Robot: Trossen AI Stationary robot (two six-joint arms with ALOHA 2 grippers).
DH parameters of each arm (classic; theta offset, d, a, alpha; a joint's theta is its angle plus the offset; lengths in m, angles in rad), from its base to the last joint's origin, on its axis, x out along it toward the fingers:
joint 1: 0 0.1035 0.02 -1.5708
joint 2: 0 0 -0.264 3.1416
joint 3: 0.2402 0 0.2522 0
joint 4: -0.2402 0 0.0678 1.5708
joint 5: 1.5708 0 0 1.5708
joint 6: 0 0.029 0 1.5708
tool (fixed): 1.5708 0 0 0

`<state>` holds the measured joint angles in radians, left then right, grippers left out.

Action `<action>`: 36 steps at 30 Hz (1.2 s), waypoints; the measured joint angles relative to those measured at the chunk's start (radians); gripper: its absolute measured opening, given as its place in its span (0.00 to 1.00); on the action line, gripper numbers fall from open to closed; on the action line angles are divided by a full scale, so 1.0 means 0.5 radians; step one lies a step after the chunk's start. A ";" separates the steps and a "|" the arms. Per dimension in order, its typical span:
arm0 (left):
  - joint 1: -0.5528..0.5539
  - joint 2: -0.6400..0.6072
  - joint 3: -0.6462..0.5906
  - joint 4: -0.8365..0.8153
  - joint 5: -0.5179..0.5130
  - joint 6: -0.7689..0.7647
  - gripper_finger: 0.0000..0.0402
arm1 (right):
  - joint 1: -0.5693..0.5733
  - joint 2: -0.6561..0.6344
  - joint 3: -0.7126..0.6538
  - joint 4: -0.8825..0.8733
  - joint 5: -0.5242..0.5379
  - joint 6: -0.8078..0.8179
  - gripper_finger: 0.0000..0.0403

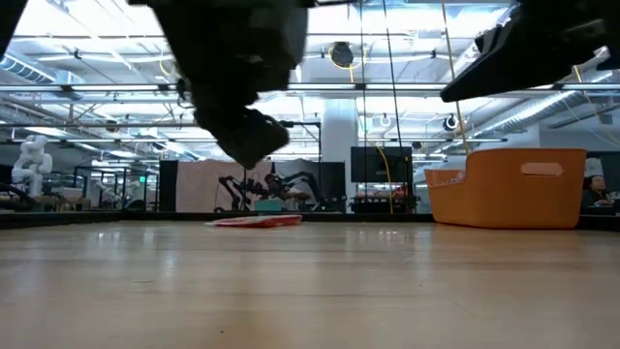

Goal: Sort popcorn bags into baskets
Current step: Put the red popcorn bag into the orange container

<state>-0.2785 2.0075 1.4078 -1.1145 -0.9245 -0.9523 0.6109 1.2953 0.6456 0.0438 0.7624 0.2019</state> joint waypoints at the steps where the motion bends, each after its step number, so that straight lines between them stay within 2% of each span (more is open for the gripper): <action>1: 0.043 0.000 0.000 0.055 0.003 0.070 0.41 | -0.001 -0.001 0.001 0.004 0.002 -0.004 0.00; 9: 0.388 0.001 0.000 0.337 0.045 0.276 0.55 | -0.001 0.002 0.000 -0.009 0.068 -0.010 0.00; 14: 0.493 0.002 -0.001 0.588 0.140 0.552 0.63 | -0.001 0.002 0.000 -0.019 0.100 -0.011 0.00; 17: 0.540 0.002 -0.051 0.760 0.181 0.600 0.66 | -0.001 0.002 0.001 -0.036 0.099 -0.010 0.00; 24: 0.569 0.004 -0.251 0.926 0.235 0.493 0.65 | 0.034 0.002 0.001 -0.040 0.089 -0.010 0.00; 32: 0.485 0.004 -0.508 1.175 0.158 0.513 0.58 | 0.039 0.002 0.001 -0.043 0.089 -0.017 0.00; 36: 0.474 0.004 -0.568 1.182 0.158 0.299 0.56 | 0.039 0.002 0.001 -0.043 0.089 -0.017 0.00</action>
<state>-0.0414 2.0094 1.1239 -0.5238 -0.8453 -0.8030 0.6304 1.2961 0.6460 0.0223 0.8070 0.1936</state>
